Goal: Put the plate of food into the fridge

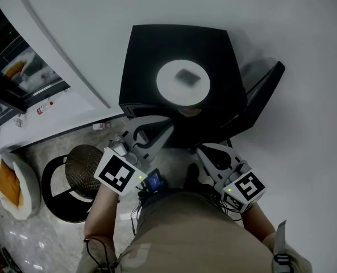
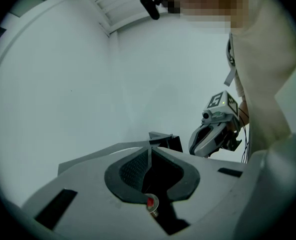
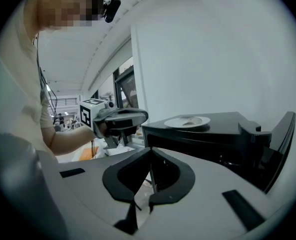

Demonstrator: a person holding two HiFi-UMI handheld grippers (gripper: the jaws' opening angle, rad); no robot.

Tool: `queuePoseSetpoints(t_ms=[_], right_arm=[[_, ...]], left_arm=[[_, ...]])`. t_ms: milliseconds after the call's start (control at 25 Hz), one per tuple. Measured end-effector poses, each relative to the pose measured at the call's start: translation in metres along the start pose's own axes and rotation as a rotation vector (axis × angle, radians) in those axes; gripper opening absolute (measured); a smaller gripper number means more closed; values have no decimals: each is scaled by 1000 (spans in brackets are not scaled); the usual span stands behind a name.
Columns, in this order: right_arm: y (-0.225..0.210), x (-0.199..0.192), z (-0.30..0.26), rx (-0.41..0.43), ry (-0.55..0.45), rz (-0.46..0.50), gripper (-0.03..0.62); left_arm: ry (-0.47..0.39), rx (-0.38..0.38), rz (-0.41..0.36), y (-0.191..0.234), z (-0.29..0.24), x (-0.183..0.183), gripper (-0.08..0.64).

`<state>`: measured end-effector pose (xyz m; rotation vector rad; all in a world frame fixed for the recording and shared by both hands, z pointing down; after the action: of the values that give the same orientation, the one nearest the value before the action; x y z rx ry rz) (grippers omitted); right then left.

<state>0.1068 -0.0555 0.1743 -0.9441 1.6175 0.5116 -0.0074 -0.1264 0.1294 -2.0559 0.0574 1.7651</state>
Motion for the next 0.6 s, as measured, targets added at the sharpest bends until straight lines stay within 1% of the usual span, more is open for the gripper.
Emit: queuePoseSetpoints(t_ms=[200, 240, 280, 320, 360, 600], right_arm=[[-19, -4, 4, 16, 3, -15, 23], [-24, -5, 5, 18, 4, -22, 23], [-27, -7, 7, 19, 6, -29, 23], [-30, -7, 8, 21, 7, -34, 23], [-32, -8, 8, 24, 9, -37, 23], [-42, -8, 12, 44, 20, -47, 23]], left_arm=[[46, 17, -77, 9, -15, 3, 15], [67, 17, -90, 10, -20, 2, 68], [98, 14, -107, 11, -25, -1, 182], [135, 8, -132, 11, -31, -4, 223], [170, 2, -162, 11, -36, -7, 244], [330, -50, -354, 11, -65, -21, 253]])
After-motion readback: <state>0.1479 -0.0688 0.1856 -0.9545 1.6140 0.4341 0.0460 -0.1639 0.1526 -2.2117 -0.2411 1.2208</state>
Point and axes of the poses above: the fingertips, and each gripper's own axes: z backward along the fingers, y to its left, x out of its top, the point moved 4 cm from there along z, backward along the fingers, and after that the axes turned 2 degrees about -z, right-handed, at the moved point
